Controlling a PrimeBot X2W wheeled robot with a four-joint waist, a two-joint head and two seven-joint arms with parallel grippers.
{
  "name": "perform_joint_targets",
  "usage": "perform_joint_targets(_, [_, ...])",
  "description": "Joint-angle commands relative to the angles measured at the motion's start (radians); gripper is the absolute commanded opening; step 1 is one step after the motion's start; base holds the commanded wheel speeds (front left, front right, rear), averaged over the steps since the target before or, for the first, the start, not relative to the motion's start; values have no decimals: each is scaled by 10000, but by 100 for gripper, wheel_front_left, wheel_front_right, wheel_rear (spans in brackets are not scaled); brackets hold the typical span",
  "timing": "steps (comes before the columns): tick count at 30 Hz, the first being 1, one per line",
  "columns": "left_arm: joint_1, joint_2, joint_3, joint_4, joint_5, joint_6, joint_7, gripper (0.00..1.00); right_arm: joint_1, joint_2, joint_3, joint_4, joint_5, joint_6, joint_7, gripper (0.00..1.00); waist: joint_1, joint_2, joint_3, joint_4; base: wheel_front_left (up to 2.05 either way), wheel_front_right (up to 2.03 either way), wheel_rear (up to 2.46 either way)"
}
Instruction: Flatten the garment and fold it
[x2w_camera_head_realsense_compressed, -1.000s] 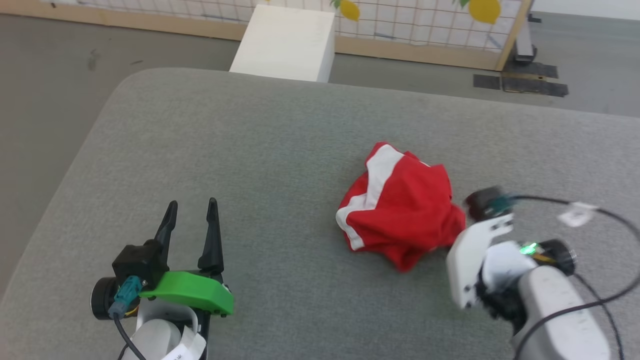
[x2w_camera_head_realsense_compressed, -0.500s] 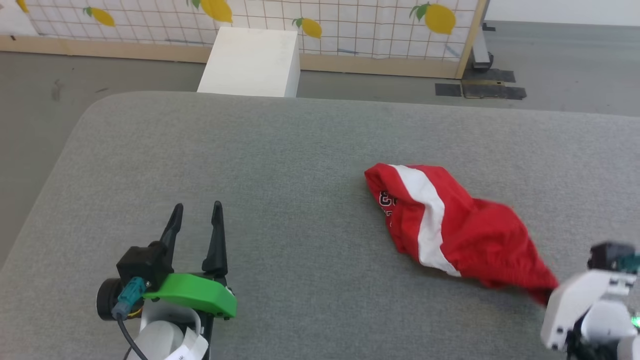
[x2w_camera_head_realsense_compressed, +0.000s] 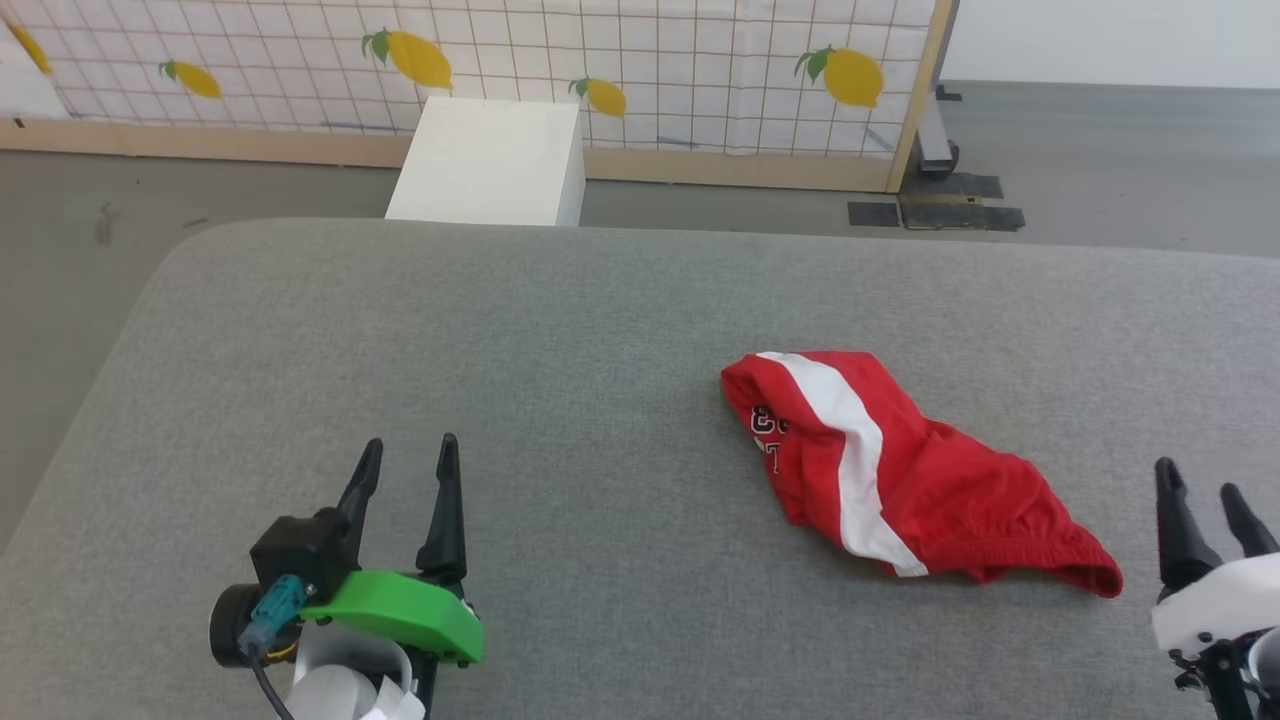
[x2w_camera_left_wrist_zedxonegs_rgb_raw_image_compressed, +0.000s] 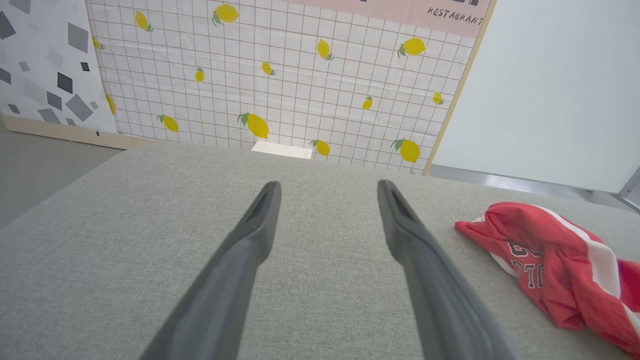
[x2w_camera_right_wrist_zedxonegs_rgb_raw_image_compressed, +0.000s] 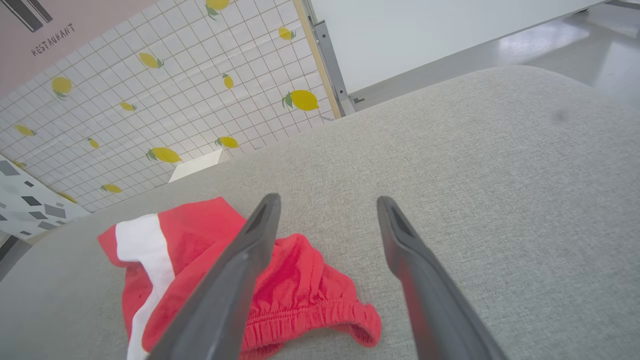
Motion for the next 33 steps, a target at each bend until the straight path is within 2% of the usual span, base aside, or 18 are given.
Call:
perform_joint_targets(1, [132,-48,-25,13,-16,-12,-30,100,154,3,-80,-92,148,-13,-315,100,-1,-1,-87,-91,0,0,0])
perform_joint_targets(8, [-505,-289,-325,176,-422,-283,405,100,466,4,172,-256,448,-13,-823,100,-1,-1,-78,-591,0,0,0])
perform_joint_targets(14, [-2506,-548,-977,969,-874,-676,1730,100,164,4,582,-235,379,-13,-823,100,-1,-1,309,-1248,0,0,0])
perform_joint_targets(20, [-5071,-721,-1930,2600,-1614,-926,4206,100,-160,4,823,-175,385,-13,-853,100,-1,-1,970,-1889,0,0,0])
perform_joint_targets(25, [-6936,-756,-2770,4233,-1817,-589,6916,100,-303,4,1021,-36,409,-13,-957,100,-1,-1,1550,-2340,0,0,0])
perform_joint_targets(33, [-8360,-763,-4016,5734,-1519,-381,9658,100,-449,5,1387,445,607,-13,-1360,100,-1,-1,2130,-2689,0,0,0])
